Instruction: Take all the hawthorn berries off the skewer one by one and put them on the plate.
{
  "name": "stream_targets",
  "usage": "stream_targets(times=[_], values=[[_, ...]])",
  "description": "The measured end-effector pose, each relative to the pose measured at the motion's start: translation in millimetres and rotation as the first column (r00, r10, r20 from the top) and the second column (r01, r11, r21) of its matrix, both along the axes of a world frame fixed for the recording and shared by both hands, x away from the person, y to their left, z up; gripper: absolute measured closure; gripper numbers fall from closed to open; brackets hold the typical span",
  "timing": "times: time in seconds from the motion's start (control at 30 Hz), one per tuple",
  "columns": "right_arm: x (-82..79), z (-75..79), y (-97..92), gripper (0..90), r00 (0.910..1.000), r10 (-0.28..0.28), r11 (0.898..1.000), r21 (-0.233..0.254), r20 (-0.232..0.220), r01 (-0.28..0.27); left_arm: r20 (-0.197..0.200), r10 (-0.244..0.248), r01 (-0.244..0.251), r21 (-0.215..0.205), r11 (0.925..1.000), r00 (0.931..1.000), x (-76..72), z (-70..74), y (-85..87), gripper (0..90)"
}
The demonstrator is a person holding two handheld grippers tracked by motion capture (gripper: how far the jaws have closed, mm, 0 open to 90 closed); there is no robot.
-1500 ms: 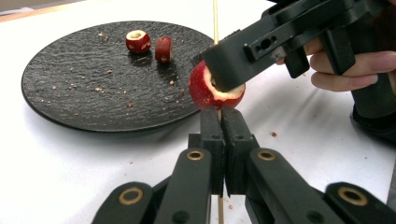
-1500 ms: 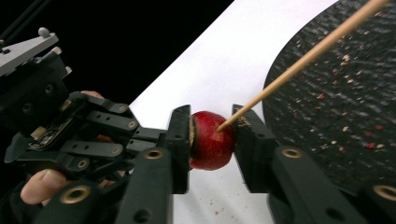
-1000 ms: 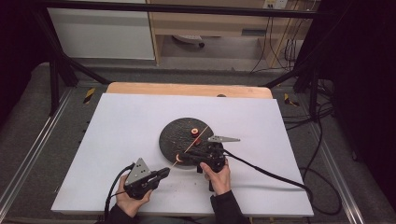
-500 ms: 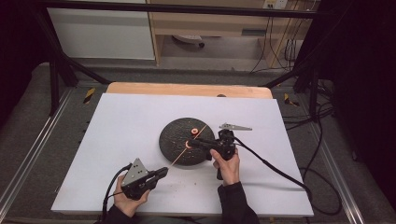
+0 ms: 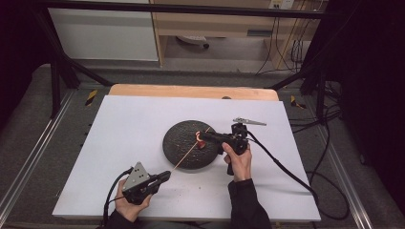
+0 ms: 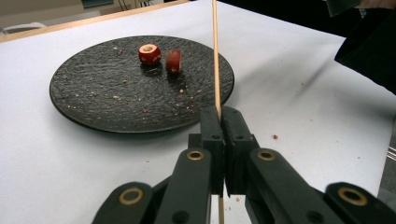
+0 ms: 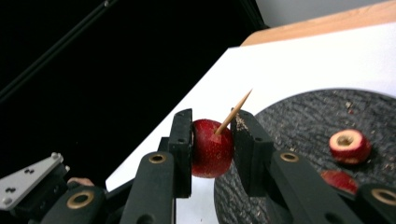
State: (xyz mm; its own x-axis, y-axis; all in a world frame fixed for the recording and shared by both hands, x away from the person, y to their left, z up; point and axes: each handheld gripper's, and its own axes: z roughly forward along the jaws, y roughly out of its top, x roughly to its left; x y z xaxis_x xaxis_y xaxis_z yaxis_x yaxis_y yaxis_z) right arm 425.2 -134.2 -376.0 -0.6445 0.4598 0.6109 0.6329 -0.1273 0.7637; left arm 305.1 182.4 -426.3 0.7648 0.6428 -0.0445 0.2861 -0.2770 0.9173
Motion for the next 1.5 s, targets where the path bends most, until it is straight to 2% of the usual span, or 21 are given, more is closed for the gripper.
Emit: stream_targets(times=[0.23, 0.53, 0.77, 0.87, 1.0, 1.13, 1.33, 1.5], values=[[8.2, 7.0, -8.0, 71.2, 0.9998, -0.021, 1.0, 0.014, -0.002, 0.021, 0.002, 0.003, -0.003, 0.002, 1.0, 1.0, -0.9, 0.2, 2.7, 88.3], [19.2, 18.9, -21.9, 71.4, 0.9959, -0.09, 0.996, 0.008, 0.011, 0.09, -0.005, 0.009, -0.009, 0.005, 0.9999, 0.9999, -1.6, -1.5, 7.5, 88.3], [31.9, 23.4, -33.8, 71.3, 0.9875, -0.155, 0.987, -0.045, 0.031, 0.156, -0.009, 0.02, -0.02, 0.002, 0.9998, 0.9998, -1.8, -1.2, 10.9, 88.3], [33.9, 21.8, -34.8, 71.3, 0.9861, -0.163, 0.983, -0.075, 0.031, 0.165, -0.012, 0.028, -0.028, -0.002, 0.9996, 0.9995, -0.9, -1.2, 12.5, 88.3], [31.3, 10.9, -27.7, 71.2, 0.9889, -0.147, 0.983, -0.108, 0.018, 0.148, -0.017, 0.037, -0.037, -0.005, 0.9993, 0.9992, 0.5, -1.0, 14.8, 88.3], [27.7, -6.8, -16.0, 71.2, 0.9923, -0.123, 0.981, -0.153, -0.009, 0.121, -0.019, 0.041, -0.041, -0.005, 0.9991, 0.999, 1.6, -1.3, 15.5, 88.3], [23.8, -34.1, -2.6, 71.2, 0.9942, -0.096, 0.979, -0.184, -0.048, 0.086, -0.023, 0.046, -0.046, -0.001, 0.9989, 0.9987, 2.9, -2.0, 16.3, 88.3], [18.8, -52.9, 9.3, 71.2, 0.9949, -0.073, 0.974, -0.221, -0.07, 0.055, -0.028, 0.05, -0.05, -0.001, 0.9987, 0.9984, 3.9, -2.5, 16.8, 88.3]])
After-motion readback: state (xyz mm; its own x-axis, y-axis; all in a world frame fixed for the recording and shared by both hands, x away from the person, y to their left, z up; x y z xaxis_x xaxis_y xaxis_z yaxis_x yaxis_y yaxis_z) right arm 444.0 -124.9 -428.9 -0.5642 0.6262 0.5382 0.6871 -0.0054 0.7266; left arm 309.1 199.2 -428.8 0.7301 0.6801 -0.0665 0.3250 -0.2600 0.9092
